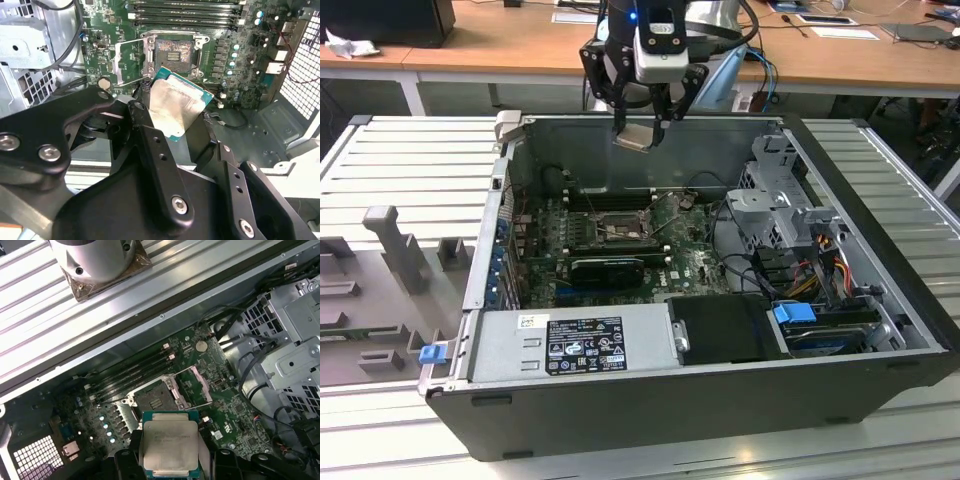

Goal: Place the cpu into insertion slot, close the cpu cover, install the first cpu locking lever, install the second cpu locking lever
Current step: 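Place the cpu into insertion slot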

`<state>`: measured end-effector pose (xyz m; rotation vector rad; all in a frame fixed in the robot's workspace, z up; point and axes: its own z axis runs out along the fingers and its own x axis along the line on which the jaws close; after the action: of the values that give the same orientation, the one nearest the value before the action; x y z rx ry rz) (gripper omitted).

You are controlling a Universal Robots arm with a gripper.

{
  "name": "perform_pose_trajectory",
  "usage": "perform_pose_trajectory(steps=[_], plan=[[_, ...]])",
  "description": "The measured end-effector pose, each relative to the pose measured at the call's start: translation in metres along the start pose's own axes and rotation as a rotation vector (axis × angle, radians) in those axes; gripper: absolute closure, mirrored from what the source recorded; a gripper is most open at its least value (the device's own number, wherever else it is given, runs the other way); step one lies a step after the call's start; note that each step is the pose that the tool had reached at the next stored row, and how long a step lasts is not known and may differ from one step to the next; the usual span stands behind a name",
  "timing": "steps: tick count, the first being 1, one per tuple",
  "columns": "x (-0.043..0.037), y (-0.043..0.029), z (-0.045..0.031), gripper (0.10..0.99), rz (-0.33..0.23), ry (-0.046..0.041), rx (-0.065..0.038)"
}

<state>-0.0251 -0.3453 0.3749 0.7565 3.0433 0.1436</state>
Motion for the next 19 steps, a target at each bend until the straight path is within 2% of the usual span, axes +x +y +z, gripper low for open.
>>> perform_pose_trajectory(steps=[13,19], plan=[[0.0,-0.0004,0.0033,0.557,0.128,-0.0117,-0.002],[-0.0001,-0.0004,0.0045,0.557,0.214,-0.0197,-0.004]])
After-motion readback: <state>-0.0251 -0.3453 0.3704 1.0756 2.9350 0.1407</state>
